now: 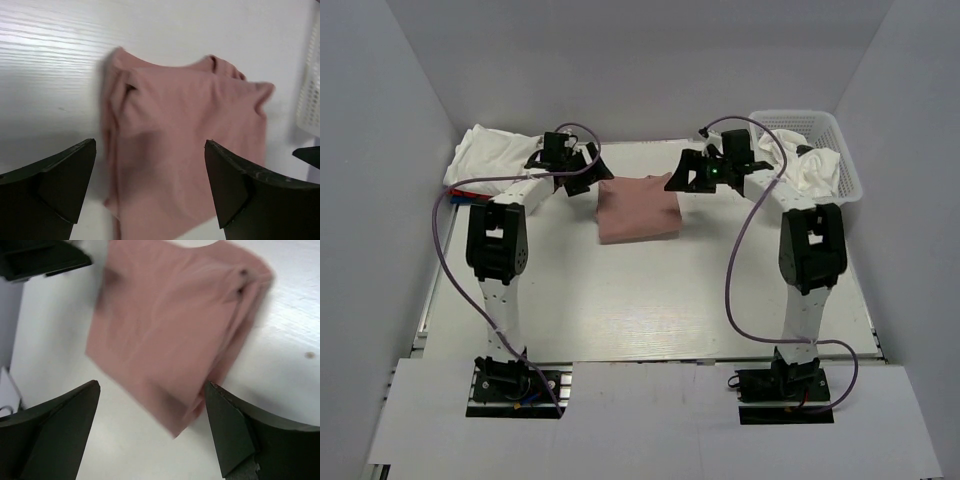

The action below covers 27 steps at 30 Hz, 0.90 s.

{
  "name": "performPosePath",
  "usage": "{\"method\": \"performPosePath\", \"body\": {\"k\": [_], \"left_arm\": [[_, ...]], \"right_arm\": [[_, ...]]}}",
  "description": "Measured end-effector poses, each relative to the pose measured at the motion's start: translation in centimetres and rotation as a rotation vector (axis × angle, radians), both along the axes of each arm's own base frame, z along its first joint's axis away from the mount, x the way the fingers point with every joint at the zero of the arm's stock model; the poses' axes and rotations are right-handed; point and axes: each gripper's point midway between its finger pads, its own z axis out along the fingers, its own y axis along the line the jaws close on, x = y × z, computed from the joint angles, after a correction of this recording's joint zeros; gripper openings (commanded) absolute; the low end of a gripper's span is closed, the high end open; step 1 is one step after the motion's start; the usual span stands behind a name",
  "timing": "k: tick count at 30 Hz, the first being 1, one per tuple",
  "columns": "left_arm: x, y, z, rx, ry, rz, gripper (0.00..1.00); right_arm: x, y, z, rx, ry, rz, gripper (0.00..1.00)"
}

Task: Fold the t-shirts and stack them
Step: Fold the long partially folded tshirt into a neat square

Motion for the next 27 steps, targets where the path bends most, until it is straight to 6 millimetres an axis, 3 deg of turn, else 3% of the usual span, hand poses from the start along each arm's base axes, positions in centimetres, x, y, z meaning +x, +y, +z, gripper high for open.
{"method": "performPosePath", "body": {"k": [5,8,11,14,17,19,27], "left_arm": [[-0.9,-3.5,2.5,-0.078,-0.07,-0.109,0.99],[-0.9,-5.0,3.0,-0.111,-0.096,-0.152,0.99],[-0.3,-5.9,2.7,-0.147,-0.115,-0.174,0.99],[1.0,-6.0,0.6,-0.172,-0.108,-0.177,0.99],[1.6,-5.6,-3.1,-0.173,-0.057,-0.159,0.99],[2.3,-5.5,-2.7,-0.186,-0.07,-0.164,0.99],[2.6,-5.4,-2.8,-0.186,-0.08,-0.164,0.99]], "right_arm": [[-5.0,1.9,3.3,0.107,-0.043,0.126,0.9],[-7.0,3.4,3.3,0.176,-0.037,0.203,0.9],[-7.9,4.8,2.3,0.259,0.0,0.273,0.9],[-7.4,5.7,0.5,0.346,0.046,0.303,0.9],[-7.0,5.4,-3.6,0.382,0.137,0.278,0.9],[-7.3,4.9,-6.3,0.392,0.201,0.26,0.9],[-7.5,4.1,-6.4,0.312,0.141,0.211,0.9]]}}
